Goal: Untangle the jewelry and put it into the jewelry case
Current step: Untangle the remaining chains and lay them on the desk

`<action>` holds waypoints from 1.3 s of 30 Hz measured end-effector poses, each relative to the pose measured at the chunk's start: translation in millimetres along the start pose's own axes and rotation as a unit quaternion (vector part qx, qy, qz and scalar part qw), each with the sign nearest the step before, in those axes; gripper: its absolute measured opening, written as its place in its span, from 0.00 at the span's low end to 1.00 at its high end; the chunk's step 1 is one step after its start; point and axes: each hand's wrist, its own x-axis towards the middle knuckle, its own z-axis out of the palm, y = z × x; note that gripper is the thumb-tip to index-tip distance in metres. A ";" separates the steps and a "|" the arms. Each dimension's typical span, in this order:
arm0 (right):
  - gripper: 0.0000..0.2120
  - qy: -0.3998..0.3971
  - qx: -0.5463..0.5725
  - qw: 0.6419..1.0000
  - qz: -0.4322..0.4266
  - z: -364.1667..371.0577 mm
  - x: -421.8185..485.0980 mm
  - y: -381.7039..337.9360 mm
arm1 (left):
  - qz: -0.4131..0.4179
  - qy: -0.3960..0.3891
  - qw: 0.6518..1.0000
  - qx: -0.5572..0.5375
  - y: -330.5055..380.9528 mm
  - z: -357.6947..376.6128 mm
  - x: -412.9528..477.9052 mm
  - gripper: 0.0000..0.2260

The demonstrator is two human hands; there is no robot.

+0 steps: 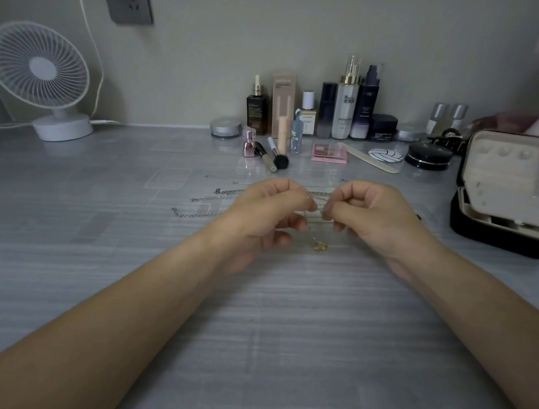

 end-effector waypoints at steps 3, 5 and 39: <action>0.07 -0.005 0.013 1.000 0.006 0.1 0.8 -0.3 | -0.004 -0.020 0.998 -0.066 1.5 -0.7 -0.8 0.10; 0.07 -0.006 0.022 1.000 0.009 0.0 1.3 0.1 | -0.008 -0.023 0.997 -0.078 1.6 -0.6 -0.6 0.10; 0.14 0.037 0.087 0.995 -0.045 -3.9 5.2 2.6 | 0.008 0.043 0.987 0.154 -2.6 -5.0 1.9 0.04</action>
